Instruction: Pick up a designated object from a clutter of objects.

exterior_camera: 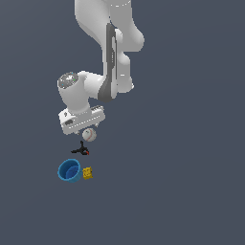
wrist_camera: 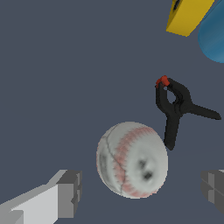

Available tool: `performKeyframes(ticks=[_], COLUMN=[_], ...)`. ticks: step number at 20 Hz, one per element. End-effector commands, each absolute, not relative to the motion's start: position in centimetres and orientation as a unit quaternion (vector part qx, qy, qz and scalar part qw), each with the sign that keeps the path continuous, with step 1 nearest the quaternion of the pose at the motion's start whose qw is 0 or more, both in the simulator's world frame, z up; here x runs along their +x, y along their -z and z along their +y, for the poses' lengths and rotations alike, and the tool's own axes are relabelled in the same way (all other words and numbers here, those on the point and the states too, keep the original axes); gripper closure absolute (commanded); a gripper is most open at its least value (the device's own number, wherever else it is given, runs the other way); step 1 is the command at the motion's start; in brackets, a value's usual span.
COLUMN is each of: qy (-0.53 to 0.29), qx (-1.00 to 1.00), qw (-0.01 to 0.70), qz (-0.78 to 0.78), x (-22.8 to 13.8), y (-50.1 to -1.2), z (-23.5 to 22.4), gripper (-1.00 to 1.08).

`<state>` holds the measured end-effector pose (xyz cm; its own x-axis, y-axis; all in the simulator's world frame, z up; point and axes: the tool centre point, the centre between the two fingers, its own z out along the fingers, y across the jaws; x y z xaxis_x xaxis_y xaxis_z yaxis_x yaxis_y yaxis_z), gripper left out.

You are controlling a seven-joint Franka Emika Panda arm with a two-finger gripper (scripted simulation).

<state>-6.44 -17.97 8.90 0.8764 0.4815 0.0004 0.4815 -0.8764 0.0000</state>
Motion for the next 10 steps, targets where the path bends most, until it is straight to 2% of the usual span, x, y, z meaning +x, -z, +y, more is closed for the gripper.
performKeyframes(ticks=[1, 10], qy=[0.0, 0.0], qx=[-0.969, -0.968], qw=[0.0, 0.0], qz=[-0.249, -0.25], x=[-6.5, -6.5], y=[-8.0, -4.9], z=[-18.0, -18.0], gripper=[-0.92, -0.92])
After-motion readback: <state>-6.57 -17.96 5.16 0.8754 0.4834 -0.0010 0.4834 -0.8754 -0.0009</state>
